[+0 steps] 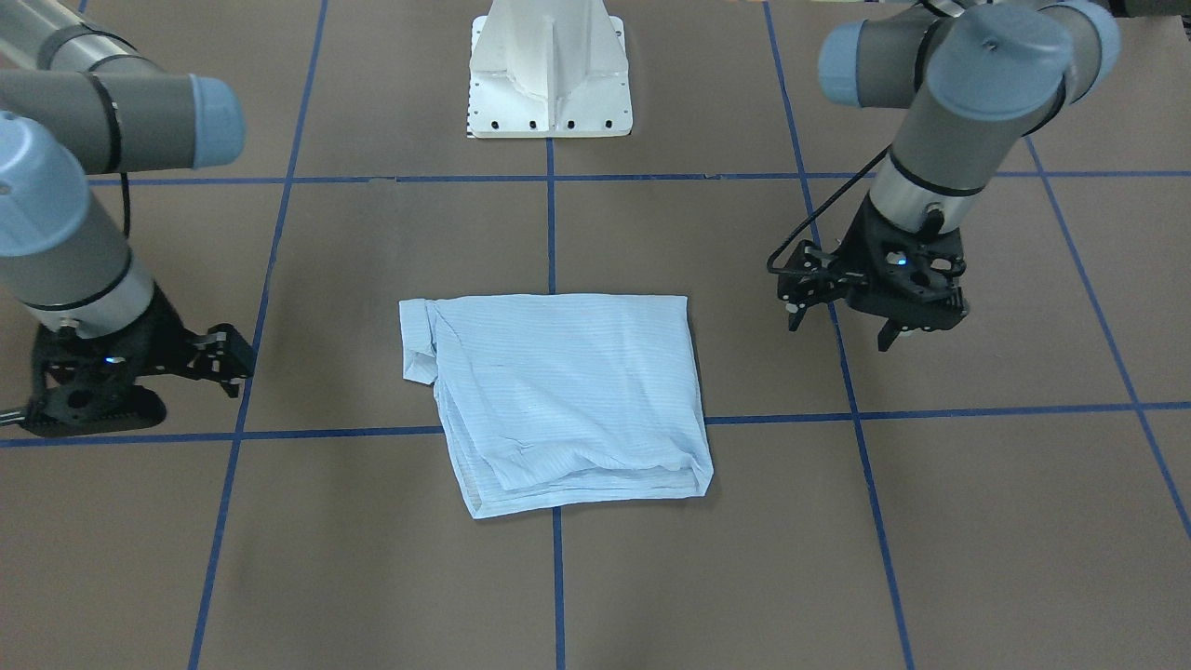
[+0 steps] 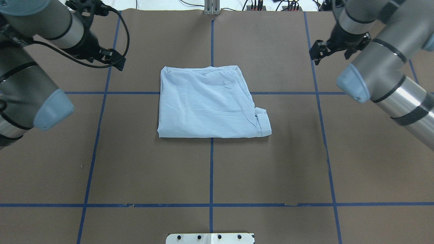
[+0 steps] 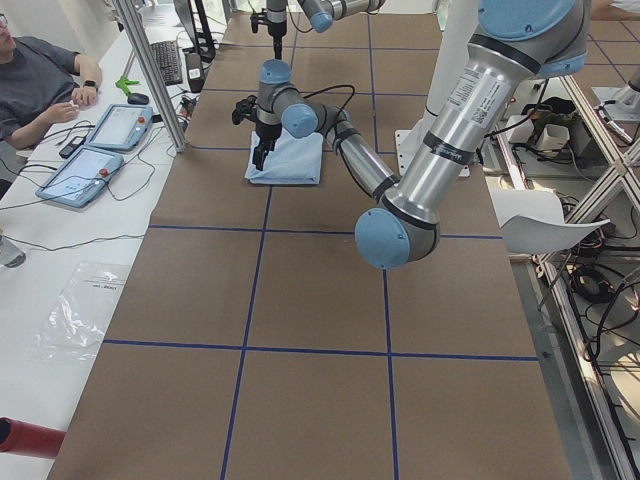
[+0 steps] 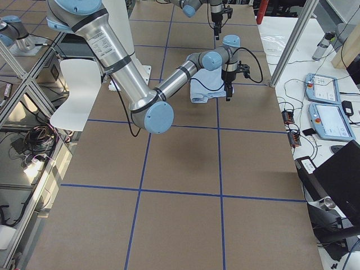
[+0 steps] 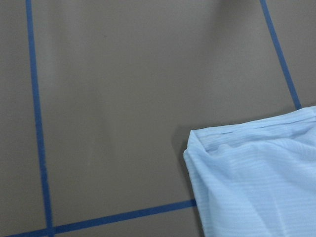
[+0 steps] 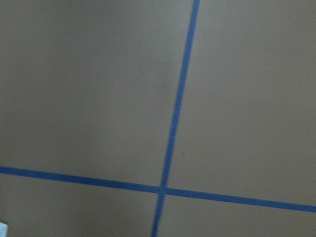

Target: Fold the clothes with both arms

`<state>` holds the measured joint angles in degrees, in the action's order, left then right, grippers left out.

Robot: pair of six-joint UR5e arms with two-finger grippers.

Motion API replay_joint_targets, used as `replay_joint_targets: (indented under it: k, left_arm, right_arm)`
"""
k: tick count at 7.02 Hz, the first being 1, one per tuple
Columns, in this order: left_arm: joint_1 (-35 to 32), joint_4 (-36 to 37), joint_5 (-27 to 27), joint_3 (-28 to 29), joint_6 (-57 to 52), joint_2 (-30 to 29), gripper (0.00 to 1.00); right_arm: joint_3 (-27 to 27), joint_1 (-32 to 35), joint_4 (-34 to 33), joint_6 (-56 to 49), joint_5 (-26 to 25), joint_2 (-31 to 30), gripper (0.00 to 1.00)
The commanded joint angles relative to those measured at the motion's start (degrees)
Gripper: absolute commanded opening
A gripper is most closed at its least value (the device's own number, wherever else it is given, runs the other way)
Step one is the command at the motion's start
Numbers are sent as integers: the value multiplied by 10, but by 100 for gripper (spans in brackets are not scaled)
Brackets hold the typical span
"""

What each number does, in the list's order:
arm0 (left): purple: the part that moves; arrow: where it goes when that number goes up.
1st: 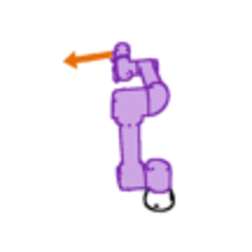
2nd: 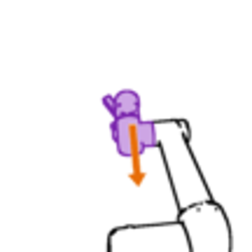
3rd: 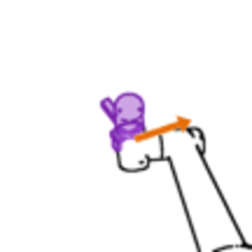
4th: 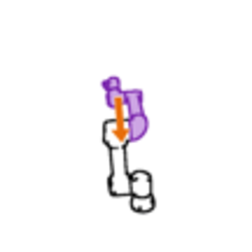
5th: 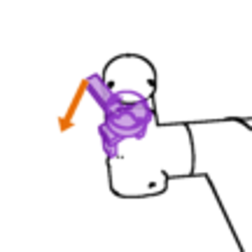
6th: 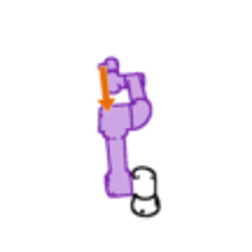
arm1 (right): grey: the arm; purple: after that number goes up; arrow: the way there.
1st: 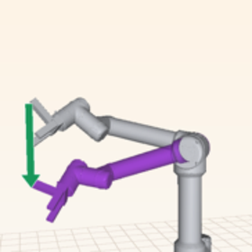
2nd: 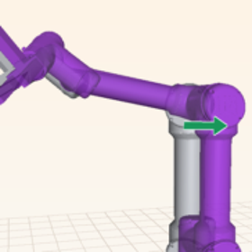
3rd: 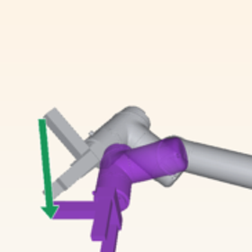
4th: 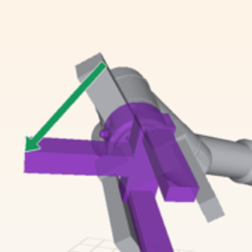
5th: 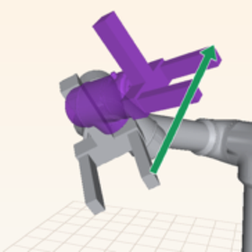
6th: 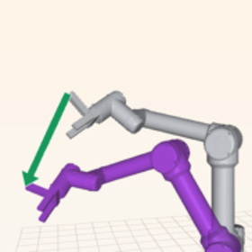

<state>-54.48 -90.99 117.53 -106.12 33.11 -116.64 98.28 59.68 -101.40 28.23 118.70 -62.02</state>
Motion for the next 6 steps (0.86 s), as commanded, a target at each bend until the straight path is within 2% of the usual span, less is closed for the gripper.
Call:
replay_joint_targets:
  k: [1,3,4,6]
  left_arm:
    - [-59,5,38,-33,-125,74,100]
    - [-144,5,93,-30,-266,153,100]
    - [-174,-1,106,-30,-282,197,100]
    - [-187,-2,98,-44,-278,250,100]
  right_arm:
    - [36,94,1,-212,62,-118,100]
    - [51,170,1,-337,101,-218,100]
    - [67,202,2,-363,105,-269,100]
    - [110,240,2,-363,105,-359,100]
